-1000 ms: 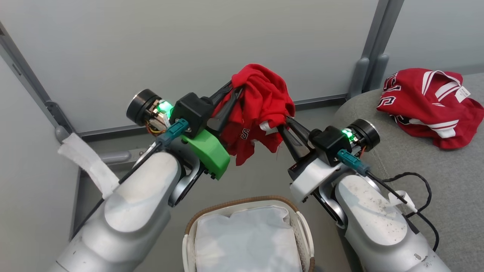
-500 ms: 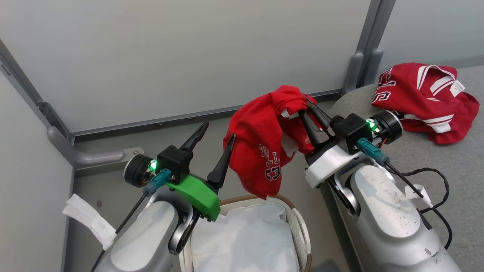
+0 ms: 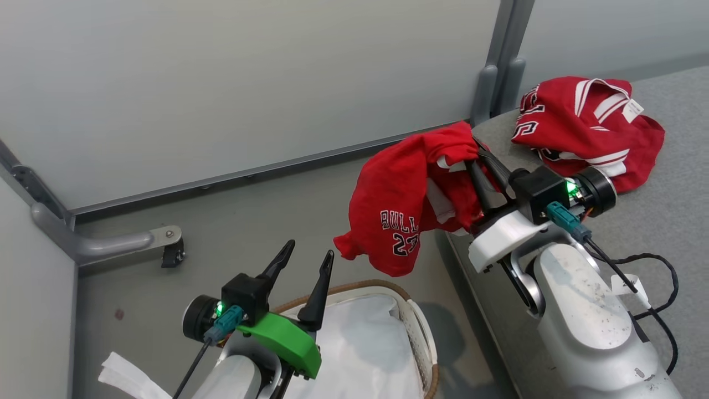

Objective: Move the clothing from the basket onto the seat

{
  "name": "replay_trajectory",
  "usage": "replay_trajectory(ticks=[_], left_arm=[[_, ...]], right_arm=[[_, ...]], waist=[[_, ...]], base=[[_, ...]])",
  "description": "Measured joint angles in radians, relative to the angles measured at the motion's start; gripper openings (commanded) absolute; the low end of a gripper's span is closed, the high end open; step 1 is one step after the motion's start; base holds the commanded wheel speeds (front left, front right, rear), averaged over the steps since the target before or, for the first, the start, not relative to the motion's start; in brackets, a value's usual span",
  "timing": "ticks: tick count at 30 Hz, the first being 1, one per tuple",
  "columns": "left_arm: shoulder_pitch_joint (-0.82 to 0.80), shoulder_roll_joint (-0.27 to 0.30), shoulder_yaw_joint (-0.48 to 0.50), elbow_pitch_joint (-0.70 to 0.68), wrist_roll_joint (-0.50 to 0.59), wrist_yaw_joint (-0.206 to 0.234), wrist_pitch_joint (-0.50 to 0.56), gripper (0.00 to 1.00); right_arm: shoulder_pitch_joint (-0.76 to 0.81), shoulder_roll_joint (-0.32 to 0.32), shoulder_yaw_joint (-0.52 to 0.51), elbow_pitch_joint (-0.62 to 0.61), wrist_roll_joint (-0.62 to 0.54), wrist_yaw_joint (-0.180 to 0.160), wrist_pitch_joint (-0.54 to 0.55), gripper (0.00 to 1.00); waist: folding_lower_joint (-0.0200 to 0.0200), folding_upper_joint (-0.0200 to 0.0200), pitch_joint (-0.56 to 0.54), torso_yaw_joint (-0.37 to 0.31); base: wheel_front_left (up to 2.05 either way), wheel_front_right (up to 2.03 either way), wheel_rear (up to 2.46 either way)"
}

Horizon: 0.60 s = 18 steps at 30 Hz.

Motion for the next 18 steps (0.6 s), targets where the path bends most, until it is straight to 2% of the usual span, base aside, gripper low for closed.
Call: replay_trajectory(ticks=[9, 18], left_arm=[[0.018, -0.034, 0.040, -0.011, 0.050, -0.023, 0.000, 1.00], [0.014, -0.053, 0.032, -0.013, 0.077, -0.033, 0.000, 1.00]], right_arm=[[0.002, 0.000, -0.045, 0.001, -0.019, 0.000, 0.000, 0.00], [0.013, -0.001, -0.122, 0.000, -0.055, 0.000, 0.000, 0.00]], waist=[[0.0000, 0.0000, 0.017, -0.105], [0.0000, 0.0001, 0.050, -0.256]], base=[[0.00, 0.00, 0.00], [0.00, 0.00, 0.00]])
